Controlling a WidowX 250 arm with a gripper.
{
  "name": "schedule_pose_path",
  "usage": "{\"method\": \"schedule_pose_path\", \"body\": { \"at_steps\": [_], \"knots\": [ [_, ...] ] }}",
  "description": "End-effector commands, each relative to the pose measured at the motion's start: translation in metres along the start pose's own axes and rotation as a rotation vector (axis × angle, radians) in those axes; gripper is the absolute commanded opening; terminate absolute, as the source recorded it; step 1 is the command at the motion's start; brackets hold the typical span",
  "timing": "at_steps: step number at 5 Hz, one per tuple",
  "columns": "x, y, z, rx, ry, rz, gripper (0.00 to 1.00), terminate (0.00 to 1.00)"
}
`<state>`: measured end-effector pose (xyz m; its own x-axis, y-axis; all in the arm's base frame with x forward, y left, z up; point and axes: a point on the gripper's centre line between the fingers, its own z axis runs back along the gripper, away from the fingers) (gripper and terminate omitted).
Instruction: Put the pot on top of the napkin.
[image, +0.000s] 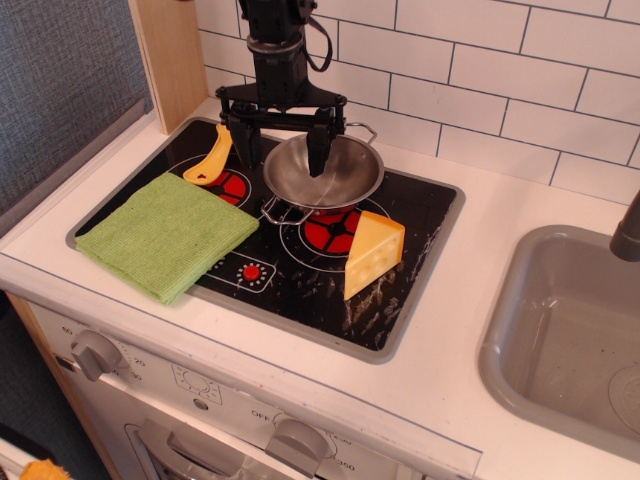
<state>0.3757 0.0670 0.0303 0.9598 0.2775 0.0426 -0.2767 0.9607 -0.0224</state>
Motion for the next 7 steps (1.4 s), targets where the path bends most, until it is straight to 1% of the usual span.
{"method": "schedule_pose_path", "body": {
  "at_steps": [1, 2, 3, 4, 5, 6, 7],
  "knots": [
    [0.006, 0.003, -0.009, -0.024, 0.013, 0.001, 1.0, 0.0],
    [0.004, 0.003, -0.004, -0.039, -0.005, -0.007, 0.0, 0.0],
    [0.0, 0.003, 0.016, -0.061, -0.05, -0.021, 0.0, 0.0],
    [-0.006, -0.004, 0.054, -0.07, -0.103, -0.047, 0.0, 0.0],
    [-0.018, -0.007, 0.093, -0.08, -0.18, -0.056, 0.0, 0.0],
    [-0.04, 0.007, 0.112, -0.069, -0.182, -0.037, 0.0, 0.0],
    [-0.067, 0.043, 0.108, -0.028, -0.158, 0.012, 0.0, 0.0]
  ]
}}
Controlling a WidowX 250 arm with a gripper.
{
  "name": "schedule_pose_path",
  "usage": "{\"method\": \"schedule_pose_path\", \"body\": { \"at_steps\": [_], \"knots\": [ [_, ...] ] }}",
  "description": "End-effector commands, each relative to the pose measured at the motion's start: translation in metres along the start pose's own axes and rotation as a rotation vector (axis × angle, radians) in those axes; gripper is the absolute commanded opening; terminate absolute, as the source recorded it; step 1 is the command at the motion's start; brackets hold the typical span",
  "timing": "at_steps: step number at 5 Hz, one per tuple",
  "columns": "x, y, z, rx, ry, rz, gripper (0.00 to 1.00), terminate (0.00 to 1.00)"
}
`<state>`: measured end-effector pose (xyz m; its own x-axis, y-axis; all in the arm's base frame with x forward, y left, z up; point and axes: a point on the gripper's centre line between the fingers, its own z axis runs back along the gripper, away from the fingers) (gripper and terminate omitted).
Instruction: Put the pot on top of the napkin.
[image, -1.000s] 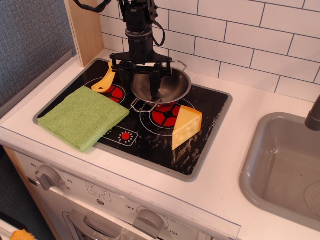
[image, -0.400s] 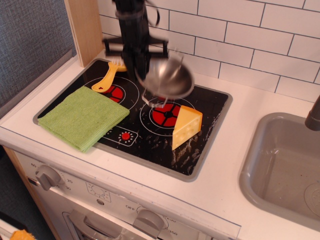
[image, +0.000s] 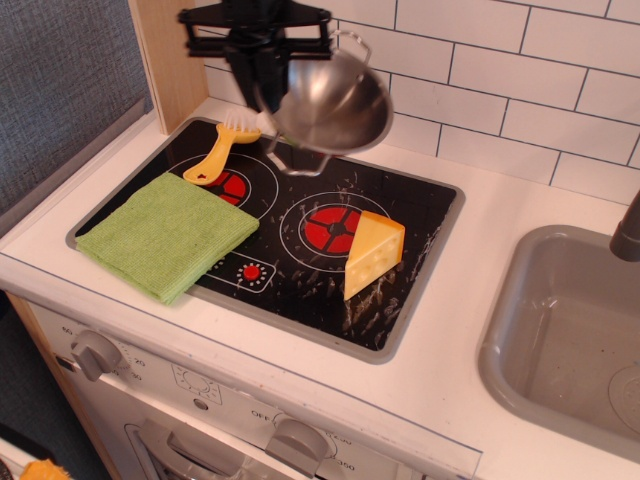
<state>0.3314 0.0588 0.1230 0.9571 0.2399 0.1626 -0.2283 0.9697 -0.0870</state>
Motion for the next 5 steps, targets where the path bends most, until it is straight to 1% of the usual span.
{"method": "schedule_pose_path", "body": {
  "at_steps": [1, 2, 3, 4, 5],
  "knots": [
    [-0.038, 0.072, 0.004, 0.062, -0.016, 0.079, 0.0, 0.0],
    [-0.049, 0.102, -0.014, 0.045, 0.011, 0.071, 0.0, 0.0],
    [-0.053, 0.117, -0.03, 0.009, 0.013, -0.003, 0.0, 0.0],
    [-0.061, 0.125, -0.043, 0.001, 0.072, -0.1, 0.0, 0.0],
    [-0.064, 0.128, -0.048, 0.001, 0.088, -0.089, 0.0, 0.0]
  ]
}}
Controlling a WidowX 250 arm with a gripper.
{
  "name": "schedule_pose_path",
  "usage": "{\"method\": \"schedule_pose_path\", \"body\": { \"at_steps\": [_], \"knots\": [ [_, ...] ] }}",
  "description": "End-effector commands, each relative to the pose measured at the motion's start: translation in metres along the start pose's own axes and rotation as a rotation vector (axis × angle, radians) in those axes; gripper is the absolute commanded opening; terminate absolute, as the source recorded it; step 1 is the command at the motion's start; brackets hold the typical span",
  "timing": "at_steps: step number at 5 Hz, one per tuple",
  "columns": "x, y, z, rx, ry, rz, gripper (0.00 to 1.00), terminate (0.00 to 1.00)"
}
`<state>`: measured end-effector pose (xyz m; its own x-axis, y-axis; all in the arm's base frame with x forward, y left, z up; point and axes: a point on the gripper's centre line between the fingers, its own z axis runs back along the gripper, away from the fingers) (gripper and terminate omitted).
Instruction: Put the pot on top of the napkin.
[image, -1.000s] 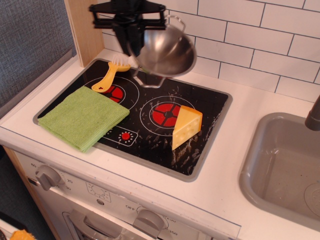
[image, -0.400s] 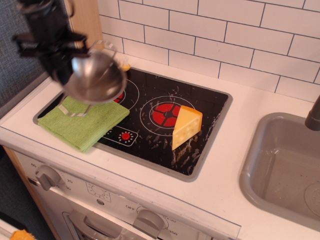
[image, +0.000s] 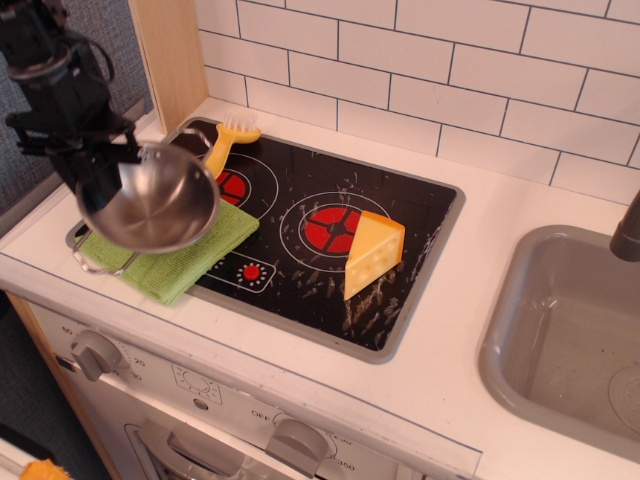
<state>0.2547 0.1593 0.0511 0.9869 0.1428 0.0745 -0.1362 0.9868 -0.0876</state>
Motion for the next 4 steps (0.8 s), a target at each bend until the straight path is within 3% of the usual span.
{"method": "schedule_pose_path", "body": {
  "at_steps": [1, 2, 3, 4],
  "knots": [
    [-0.003, 0.007, 0.001, -0.006, -0.019, 0.022, 1.0, 0.0],
    [-0.001, 0.007, 0.0, -0.007, -0.021, 0.05, 1.0, 0.0],
    [0.003, 0.001, 0.016, -0.028, -0.093, 0.043, 1.0, 0.0],
    [0.006, -0.012, 0.055, 0.03, -0.236, 0.027, 1.0, 0.0]
  ]
}}
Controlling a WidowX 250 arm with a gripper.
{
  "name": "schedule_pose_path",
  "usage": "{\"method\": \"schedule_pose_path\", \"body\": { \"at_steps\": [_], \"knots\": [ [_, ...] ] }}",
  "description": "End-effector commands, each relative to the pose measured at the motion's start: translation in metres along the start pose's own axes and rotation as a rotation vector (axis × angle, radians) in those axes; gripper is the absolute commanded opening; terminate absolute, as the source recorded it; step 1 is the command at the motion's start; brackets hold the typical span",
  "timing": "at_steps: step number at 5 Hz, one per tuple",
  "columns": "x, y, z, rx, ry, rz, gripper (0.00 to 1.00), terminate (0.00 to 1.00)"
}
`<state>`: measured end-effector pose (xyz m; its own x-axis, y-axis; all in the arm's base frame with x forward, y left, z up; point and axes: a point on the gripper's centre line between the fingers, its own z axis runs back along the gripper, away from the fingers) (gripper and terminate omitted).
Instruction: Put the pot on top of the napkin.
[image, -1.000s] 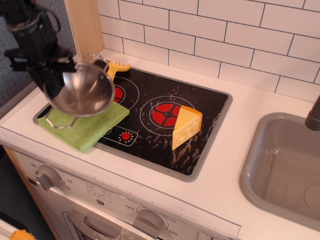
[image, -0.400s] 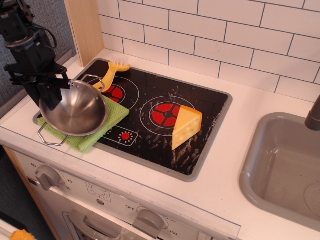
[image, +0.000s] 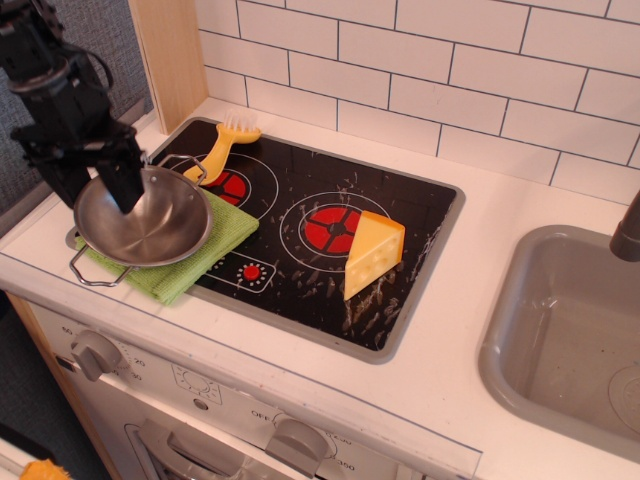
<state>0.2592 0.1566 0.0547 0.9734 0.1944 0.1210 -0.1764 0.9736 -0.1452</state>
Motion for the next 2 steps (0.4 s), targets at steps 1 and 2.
{"method": "schedule_pose_path", "body": {
  "at_steps": [1, 2],
  "knots": [
    [0.012, -0.032, 0.061, 0.107, -0.189, -0.102, 1.0, 0.0],
    [0.023, -0.056, 0.048, 0.11, -0.113, -0.168, 1.0, 0.0]
  ]
}}
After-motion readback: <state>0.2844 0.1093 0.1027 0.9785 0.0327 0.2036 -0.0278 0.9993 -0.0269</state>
